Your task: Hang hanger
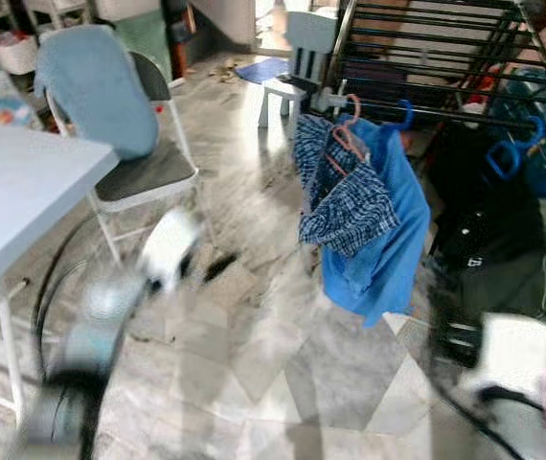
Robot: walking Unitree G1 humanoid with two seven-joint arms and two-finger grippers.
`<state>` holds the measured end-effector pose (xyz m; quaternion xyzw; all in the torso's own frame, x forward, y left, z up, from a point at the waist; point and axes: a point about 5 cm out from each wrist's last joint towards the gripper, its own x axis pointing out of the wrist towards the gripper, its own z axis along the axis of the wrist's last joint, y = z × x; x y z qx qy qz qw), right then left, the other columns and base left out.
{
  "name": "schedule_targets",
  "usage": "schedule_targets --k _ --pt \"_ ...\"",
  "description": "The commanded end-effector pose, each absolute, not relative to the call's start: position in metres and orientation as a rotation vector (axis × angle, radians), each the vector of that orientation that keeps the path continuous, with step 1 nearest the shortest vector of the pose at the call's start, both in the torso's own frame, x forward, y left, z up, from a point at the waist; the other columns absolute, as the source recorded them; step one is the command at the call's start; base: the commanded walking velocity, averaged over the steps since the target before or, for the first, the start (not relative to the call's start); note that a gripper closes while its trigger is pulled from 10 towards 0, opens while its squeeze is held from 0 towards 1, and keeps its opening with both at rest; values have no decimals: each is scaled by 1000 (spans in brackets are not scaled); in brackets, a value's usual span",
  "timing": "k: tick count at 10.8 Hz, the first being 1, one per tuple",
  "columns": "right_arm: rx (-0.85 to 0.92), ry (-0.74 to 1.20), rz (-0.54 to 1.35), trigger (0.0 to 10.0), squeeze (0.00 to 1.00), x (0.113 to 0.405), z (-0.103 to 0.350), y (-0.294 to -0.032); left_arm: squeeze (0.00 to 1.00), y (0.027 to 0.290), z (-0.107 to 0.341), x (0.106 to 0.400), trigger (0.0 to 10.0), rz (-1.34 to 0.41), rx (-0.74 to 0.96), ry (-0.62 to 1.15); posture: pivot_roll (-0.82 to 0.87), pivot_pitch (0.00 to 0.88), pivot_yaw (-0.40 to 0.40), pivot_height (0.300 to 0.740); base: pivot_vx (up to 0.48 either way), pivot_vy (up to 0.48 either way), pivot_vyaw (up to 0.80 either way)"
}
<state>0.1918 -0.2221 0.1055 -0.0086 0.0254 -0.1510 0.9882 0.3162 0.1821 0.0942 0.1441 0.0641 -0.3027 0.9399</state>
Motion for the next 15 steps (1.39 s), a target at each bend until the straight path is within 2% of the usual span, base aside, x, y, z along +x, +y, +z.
schedule_targets --k 1,2,3,4,6,7,8,10,11,12,13,15 --pt "-22 35 -309 10000 0 188 111 -226 0 180 94 310 10000 -580 278 104 33 0 -53 740 0 0 0" --pt "-25 41 -306 10000 0 186 111 -227 0 181 89 305 10000 -541 277 116 35 0 -61 740 0 0 0" --pt "-48 41 -291 10000 0 189 113 -228 0 197 90 295 10000 -372 301 93 33 0 -60 740 0 0 0" --pt "-54 31 -300 10000 0 191 115 -232 0 211 90 276 10000 -319 336 98 45 0 -57 740 0 0 0" --pt "-39 31 -308 10000 0 195 112 -231 0 219 97 278 10000 -271 326 98 70 0 -53 740 0 0 0" --pt "-25 30 -288 10000 0 198 111 -221 0 219 102 283 10000 -245 359 92 64 0 -44 740 0 0 0" --pt "-30 25 -273 10000 0 198 112 -217 0 230 99 279 10000 -212 325 142 61 0 -35 740 0 0 0" --pt "-18 26 -299 10000 0 196 111 -224 0 260 75 234 10000 -202 343 326 83 0 -31 740 0 0 0" --pt "-7 35 -297 10000 0 198 108 -224 0 269 60 197 10000 -315 379 454 103 0 -41 740 0 0 0" --pt "-4 38 -285 10000 0 200 108 -222 0 266 58 183 10000 -411 383 472 112 0 -53 740 0 0 0" --pt "2 38 -247 10000 0 207 107 -217 0 238 65 178 10000 -620 335 402 125 0 -67 740 0 0 0" --pt "-7 20 -216 10000 0 213 113 -212 0 184 84 213 10000 -695 314 210 93 0 -72 740 0 0 0"
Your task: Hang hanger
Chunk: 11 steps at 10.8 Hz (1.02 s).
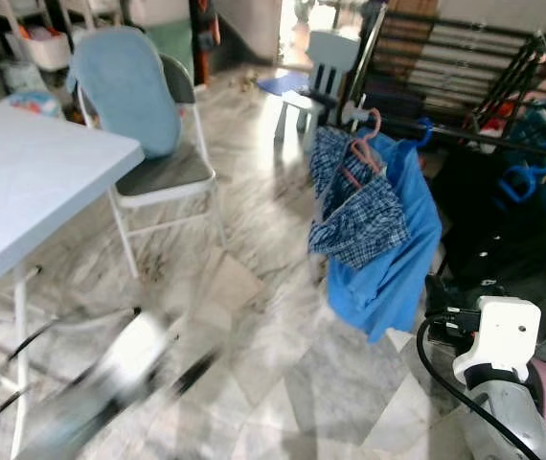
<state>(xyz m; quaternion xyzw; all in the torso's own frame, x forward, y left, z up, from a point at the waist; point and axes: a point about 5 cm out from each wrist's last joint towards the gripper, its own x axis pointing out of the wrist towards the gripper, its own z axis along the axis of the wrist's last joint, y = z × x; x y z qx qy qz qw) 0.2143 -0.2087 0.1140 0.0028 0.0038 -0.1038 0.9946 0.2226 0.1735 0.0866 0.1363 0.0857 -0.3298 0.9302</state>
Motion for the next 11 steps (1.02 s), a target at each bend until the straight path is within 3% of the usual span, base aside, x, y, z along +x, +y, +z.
schedule_targets --k 1,3,6,8,10,11 --pt "-10 11 -228 10000 0 214 116 -215 0 154 90 233 10000 -665 273 138 63 0 -69 740 0 0 0" --pt "-10 -7 -256 10000 0 214 121 -217 0 115 112 273 10000 -529 257 -19 22 0 -62 740 0 0 0" --pt "1 -17 -340 10000 0 201 121 -224 0 132 123 320 10000 -193 239 -20 -13 0 -42 740 0 0 0" --pt "14 -5 -380 10000 0 198 117 -226 0 133 109 315 10000 -187 362 -67 -9 0 -33 740 0 0 0" --pt "15 -3 -356 10000 0 204 115 -217 0 98 102 309 10000 -400 361 -101 -16 0 -28 740 0 0 0" --pt "6 -12 -364 10000 0 202 118 -220 0 112 101 312 10000 -337 334 -58 -18 0 -22 740 0 0 0"
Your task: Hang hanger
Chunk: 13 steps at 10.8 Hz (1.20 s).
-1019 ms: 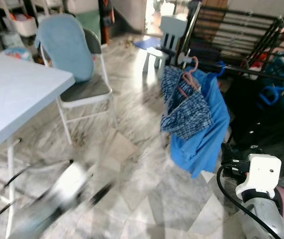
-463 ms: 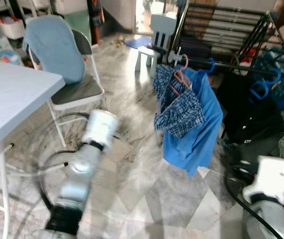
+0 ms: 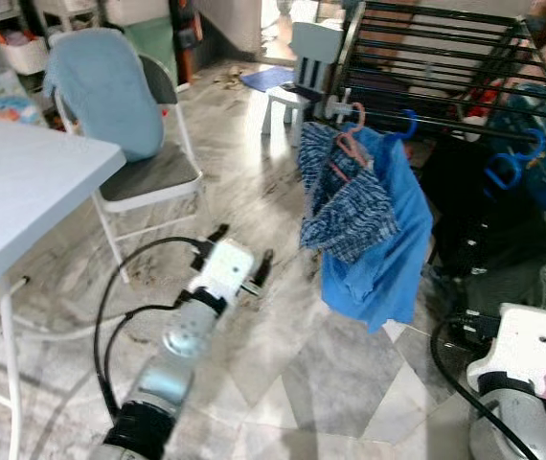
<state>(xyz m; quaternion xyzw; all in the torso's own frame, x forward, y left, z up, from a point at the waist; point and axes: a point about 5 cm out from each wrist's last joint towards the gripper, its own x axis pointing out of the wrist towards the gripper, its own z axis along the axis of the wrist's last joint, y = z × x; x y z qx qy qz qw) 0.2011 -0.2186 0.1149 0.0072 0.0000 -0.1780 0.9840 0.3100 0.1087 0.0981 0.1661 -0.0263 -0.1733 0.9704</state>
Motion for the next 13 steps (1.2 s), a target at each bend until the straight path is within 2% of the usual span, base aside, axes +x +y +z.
schedule_targets --k 1,3,4,6,8,9,11,13 --pt "-1 -7 -380 10000 0 197 117 -225 0 130 94 311 10000 -313 327 -2 -16 0 -19 740 0 0 0" --pt "-3 14 -398 10000 0 195 106 -233 0 154 88 308 10000 -361 450 8 40 0 -29 740 0 0 0" --pt "-5 11 -395 10000 0 201 105 -233 0 148 88 308 10000 -407 462 0 49 0 -25 740 0 0 0" --pt "-5 -41 -391 10000 0 220 112 -233 0 91 92 319 10000 -393 323 -30 42 0 -29 740 0 0 0" --pt "-7 -51 -372 10000 0 230 113 -232 0 59 95 325 10000 -428 267 -52 49 0 -32 740 0 0 0" --pt "-11 -71 -366 10000 0 235 116 -233 0 65 98 330 10000 -384 211 -35 71 0 -25 740 0 0 0" --pt "11 -45 -382 10000 0 229 108 -238 0 70 93 322 10000 -421 174 -41 98 0 -47 740 0 0 0" --pt "1 -42 -369 10000 0 228 107 -236 0 70 84 322 10000 -400 205 -7 87 0 -53 740 0 0 0"
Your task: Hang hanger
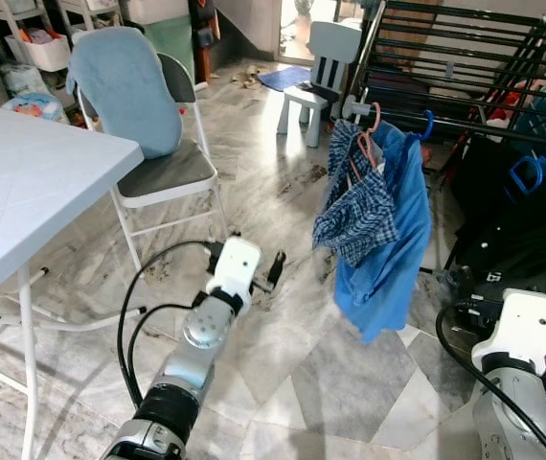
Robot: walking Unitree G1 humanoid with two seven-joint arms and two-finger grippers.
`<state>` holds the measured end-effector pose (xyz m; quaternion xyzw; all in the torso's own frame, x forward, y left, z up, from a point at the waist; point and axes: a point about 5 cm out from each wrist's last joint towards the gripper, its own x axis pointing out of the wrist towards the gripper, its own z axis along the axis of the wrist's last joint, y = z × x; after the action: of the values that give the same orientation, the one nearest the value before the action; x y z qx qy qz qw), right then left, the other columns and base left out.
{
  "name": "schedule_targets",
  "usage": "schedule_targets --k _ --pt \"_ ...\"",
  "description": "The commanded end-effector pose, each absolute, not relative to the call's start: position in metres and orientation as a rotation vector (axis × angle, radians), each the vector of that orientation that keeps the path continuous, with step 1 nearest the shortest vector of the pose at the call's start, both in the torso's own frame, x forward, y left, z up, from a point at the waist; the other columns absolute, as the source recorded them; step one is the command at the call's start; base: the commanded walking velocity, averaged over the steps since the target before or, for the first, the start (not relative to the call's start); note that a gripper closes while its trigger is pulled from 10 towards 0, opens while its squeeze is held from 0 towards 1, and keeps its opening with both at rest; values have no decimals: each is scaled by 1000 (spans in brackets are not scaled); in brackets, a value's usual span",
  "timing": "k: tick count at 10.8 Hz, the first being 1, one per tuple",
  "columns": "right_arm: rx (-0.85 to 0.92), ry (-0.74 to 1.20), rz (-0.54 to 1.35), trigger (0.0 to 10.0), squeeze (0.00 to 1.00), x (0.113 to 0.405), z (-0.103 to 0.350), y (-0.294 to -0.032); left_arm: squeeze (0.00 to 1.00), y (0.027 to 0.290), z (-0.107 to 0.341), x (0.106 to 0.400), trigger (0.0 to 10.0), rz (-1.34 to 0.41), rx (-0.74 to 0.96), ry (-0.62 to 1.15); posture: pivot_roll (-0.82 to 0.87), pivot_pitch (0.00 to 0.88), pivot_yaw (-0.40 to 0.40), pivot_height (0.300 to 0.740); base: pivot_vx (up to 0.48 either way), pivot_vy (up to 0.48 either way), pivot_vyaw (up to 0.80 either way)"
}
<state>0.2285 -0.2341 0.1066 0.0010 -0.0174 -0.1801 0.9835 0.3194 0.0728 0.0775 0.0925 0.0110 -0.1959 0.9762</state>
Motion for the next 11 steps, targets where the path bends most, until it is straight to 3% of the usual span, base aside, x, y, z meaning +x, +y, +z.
schedule_targets --k 1,6,8,10,11 --pt "-8 -43 -365 10000 0 228 109 -237 0 65 81 323 10000 -419 190 18 71 0 -53 740 0 0 0" --pt "-31 -42 -390 10000 0 216 111 -244 0 63 91 326 10000 -417 74 -1 23 0 -55 740 0 0 0" --pt "-11 -14 -387 10000 0 211 103 -234 0 64 72 321 10000 -482 89 104 15 0 -38 740 0 0 0" --pt "-1 -1 -378 10000 0 209 99 -228 0 23 68 304 10000 -891 179 164 17 0 -35 740 0 0 0" --pt "2 -2 -370 10000 0 213 100 -227 0 3 60 283 10000 -1232 411 198 20 0 -38 740 0 0 0"
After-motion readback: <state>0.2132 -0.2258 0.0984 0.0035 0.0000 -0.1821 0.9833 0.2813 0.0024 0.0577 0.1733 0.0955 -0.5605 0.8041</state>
